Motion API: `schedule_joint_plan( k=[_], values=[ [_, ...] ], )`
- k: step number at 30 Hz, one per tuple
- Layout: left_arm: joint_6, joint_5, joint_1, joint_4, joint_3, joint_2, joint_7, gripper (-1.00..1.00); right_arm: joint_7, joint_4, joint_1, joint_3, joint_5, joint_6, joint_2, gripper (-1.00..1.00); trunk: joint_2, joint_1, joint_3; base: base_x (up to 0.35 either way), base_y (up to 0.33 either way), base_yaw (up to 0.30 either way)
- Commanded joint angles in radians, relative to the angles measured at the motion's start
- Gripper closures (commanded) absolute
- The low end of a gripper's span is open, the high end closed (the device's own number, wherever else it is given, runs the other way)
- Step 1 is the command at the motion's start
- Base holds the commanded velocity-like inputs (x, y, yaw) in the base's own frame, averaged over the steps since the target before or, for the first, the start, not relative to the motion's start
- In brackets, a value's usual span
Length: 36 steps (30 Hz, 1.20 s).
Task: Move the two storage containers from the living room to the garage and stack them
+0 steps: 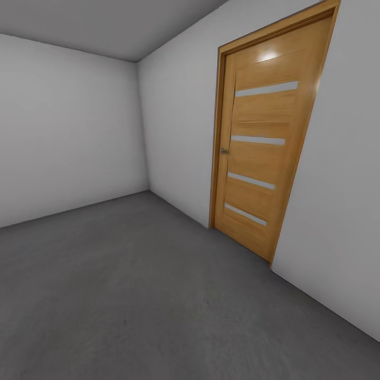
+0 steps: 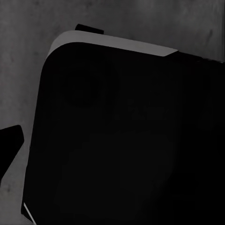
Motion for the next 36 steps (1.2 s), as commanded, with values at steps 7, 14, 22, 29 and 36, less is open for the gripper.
schedule_joint_plan(
  k=[7,14,22,29,36],
  values=[
    [-0.002,0.004,0.000,0.000,0.003,-0.001,0.000,-1.00,-0.001,0.000,0.000,0.001,0.003,-0.003,0.000,-1.00,0.000,0.001,-0.001,0.323,0.000,0.000],
    [-0.002,0.005,0.000,0.001,0.000,0.000,0.000,-1.00,-0.001,0.000,0.000,0.001,0.003,-0.003,0.000,-1.00,0.000,0.001,-0.001,0.323,0.000,0.000],
    [-0.002,0.006,0.000,0.000,0.001,-0.001,0.000,-1.00,-0.001,0.000,0.000,0.001,0.003,-0.003,0.000,-1.00,0.000,0.001,-0.001,0.323,0.000,0.000],
    [-0.002,0.006,0.000,0.001,0.003,-0.001,0.000,-1.00,-0.001,0.000,0.000,0.001,0.003,-0.003,0.000,-1.00,0.000,0.001,-0.001,0.323,0.000,0.000],
    [-0.002,0.007,0.000,0.003,0.001,-0.001,0.000,-1.00,-0.001,0.000,0.000,0.001,0.003,-0.003,0.000,-1.00,0.000,0.001,-0.001,0.323,0.000,0.000]
  ],
)
